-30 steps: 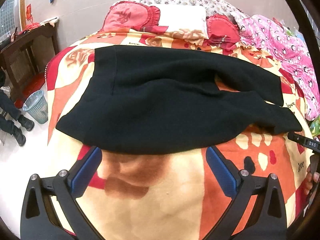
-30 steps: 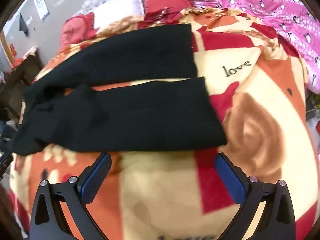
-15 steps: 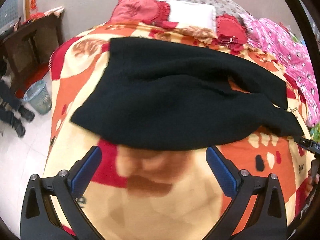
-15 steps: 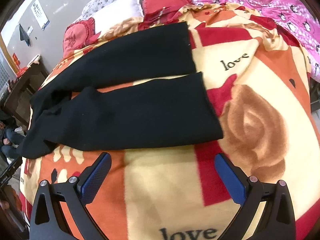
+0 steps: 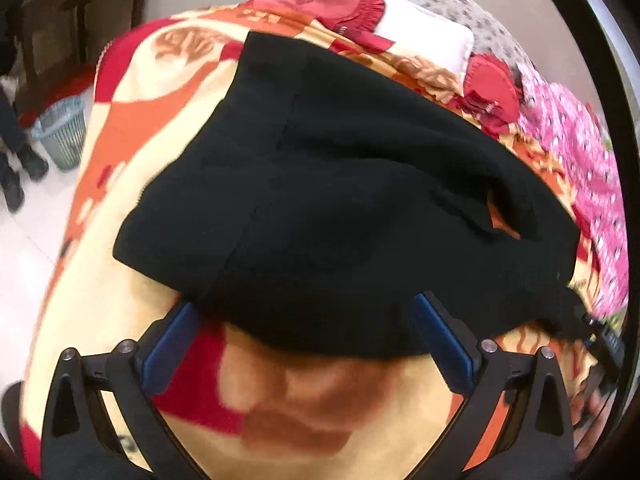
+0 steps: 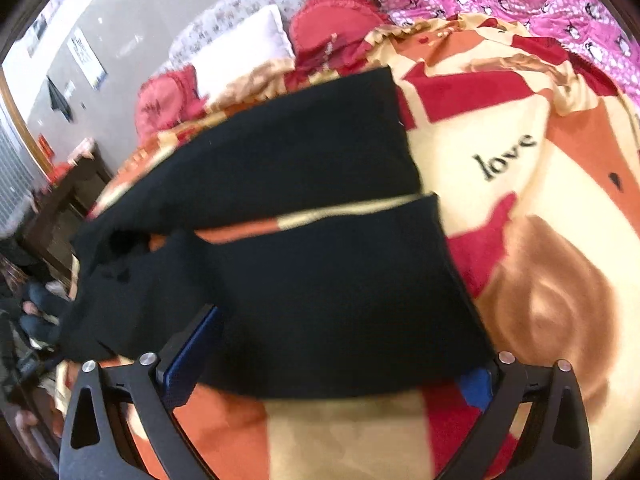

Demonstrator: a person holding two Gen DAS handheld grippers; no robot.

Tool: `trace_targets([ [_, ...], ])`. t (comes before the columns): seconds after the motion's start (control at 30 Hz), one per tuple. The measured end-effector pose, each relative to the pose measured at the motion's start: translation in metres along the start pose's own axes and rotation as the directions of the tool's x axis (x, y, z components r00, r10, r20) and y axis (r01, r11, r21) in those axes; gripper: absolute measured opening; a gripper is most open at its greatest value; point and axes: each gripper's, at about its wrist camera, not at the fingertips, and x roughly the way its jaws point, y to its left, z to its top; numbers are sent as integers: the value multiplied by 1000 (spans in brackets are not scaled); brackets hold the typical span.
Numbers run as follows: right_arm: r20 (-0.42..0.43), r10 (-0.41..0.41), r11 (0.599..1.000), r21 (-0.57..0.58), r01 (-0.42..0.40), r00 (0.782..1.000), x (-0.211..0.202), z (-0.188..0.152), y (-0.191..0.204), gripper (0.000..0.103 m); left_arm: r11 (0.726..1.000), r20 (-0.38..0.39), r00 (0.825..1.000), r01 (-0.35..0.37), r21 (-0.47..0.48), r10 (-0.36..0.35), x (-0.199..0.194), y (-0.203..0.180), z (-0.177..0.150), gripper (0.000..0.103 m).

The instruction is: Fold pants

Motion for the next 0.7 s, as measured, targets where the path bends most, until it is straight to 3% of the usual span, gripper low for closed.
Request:
trace_targets([
  [0.03, 18, 7, 1000, 0, -7, 1000, 0, 1, 1, 86, 1000, 21, 1000, 14, -18, -13, 0, 1, 2, 92],
  [0.07, 23, 6, 1000, -5, -6, 1000, 0, 3, 3, 55, 999, 23, 999, 25, -31, -24, 0, 3, 4, 72],
  [0.1, 20, 6, 1000, -15, -6, 1000, 0, 4, 5, 35, 999, 16, 999, 28, -43, -28, 1, 3, 6, 61],
  [0.13, 6, 9, 1000, -16, -8, 1000, 1, 4, 5, 8, 998, -1, 999, 45, -42, -45, 2, 4, 8, 29],
  [0.17, 6, 20, 1000, -9, -20, 1000, 0, 6, 4, 8, 996, -28, 996, 79, -43, -81, 4, 4, 9, 11],
  [0.43, 144, 40, 999, -37, -35, 989, -69, 6, 3, 7, 983, -3, 983, 185, 14, -185, -47, 0, 10, 8],
  [0.57, 167, 32, 998, -57, -23, 985, -100, 1, 0, 7, 978, 1, 980, 200, 55, -201, -78, 6, 2, 8],
  [0.7, 162, 31, 999, -23, -28, 986, -117, -15, -14, 7, 976, -55, 976, 212, 51, -210, -81, 16, -21, 8],
])
